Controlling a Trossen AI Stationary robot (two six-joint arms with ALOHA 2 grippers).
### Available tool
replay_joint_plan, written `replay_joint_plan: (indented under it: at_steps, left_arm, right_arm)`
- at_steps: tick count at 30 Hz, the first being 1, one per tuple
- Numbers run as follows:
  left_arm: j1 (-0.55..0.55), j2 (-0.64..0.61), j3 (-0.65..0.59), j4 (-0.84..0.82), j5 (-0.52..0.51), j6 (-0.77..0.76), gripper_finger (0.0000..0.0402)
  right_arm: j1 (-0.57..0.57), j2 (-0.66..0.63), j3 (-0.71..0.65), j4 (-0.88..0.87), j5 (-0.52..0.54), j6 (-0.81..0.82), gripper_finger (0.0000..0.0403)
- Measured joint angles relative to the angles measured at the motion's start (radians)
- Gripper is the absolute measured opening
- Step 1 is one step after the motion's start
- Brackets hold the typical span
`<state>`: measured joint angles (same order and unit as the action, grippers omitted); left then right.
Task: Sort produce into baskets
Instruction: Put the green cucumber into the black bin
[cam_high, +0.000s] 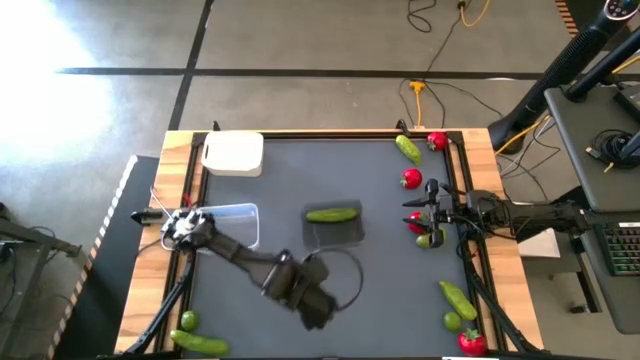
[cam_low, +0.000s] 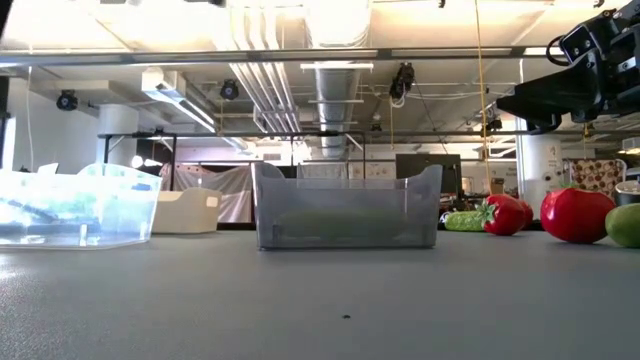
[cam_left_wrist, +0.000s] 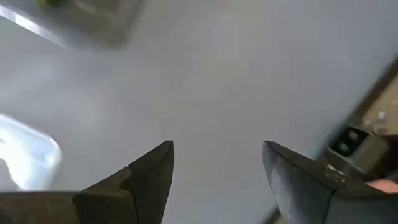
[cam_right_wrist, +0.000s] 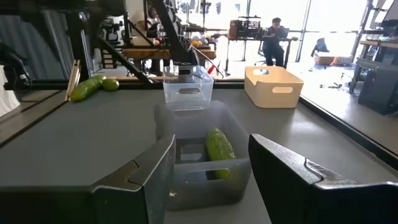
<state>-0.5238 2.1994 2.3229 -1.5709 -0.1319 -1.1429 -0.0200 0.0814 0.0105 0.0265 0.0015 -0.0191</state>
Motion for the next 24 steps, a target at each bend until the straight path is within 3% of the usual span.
replay_joint_plan:
  at_steps: [11,14,21,24]
  left_arm:
    - [-0.191,0.0,-0.11,0.0,0.279,-0.41,0.0228]
    - [-0.24,0.0,-0.171,0.004,0.349,-0.441,0.0228]
    - [-0.333,0.0,-0.297,0.072,0.65,-0.447,0.0228]
    - [-0.357,0.0,-0.317,0.069,0.665,-0.458,0.0228]
  right_arm:
    - [0.0,0.0,0.0,0.0,0.0,0.0,0.0196]
    - [0.0,0.0,0.0,0.0,0.001,0.0,0.0196]
    - [0.0,0.0,0.0,0.0,0.001,0.0,0.0196]
    - [0.0,0.0,0.0,0.0,0.001,0.0,0.0196]
